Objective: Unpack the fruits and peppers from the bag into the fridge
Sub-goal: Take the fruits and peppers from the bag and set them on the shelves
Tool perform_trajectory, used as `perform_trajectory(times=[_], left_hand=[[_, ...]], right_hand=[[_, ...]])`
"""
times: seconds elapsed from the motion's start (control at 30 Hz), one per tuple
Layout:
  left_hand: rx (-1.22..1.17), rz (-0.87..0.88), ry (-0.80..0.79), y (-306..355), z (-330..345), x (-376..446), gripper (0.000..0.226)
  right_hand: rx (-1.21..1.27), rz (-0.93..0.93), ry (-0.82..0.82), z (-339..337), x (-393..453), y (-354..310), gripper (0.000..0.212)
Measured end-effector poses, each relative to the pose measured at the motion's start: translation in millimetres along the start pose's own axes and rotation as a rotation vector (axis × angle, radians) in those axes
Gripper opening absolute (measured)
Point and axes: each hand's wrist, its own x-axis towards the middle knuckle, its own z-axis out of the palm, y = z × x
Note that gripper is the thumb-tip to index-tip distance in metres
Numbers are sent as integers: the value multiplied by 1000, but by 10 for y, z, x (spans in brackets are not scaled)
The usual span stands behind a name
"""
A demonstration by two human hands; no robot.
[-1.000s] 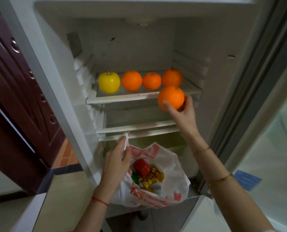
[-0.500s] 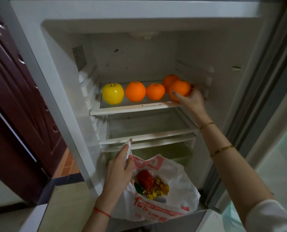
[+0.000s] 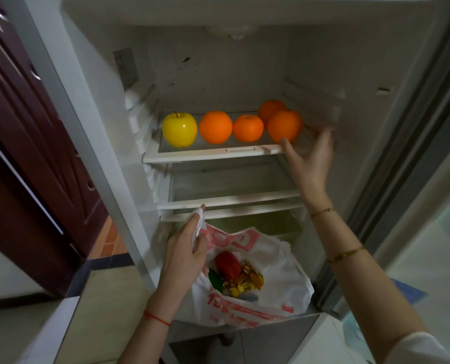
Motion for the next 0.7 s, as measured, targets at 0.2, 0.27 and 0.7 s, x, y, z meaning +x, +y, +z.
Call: perform_trajectory(times=[0.2, 0.27, 0.7], left_hand=[[7, 35, 25, 30, -48, -135, 54], [-6, 37, 20, 57, -67, -191, 56], [33, -4, 50, 19, -173, -445, 49]], right_hand=[[64, -208, -479, 12, -970, -20, 33], [-61, -137, -816, 186, -1297, 198, 34], [-554, 285, -1126, 1116, -2171, 1314, 79]])
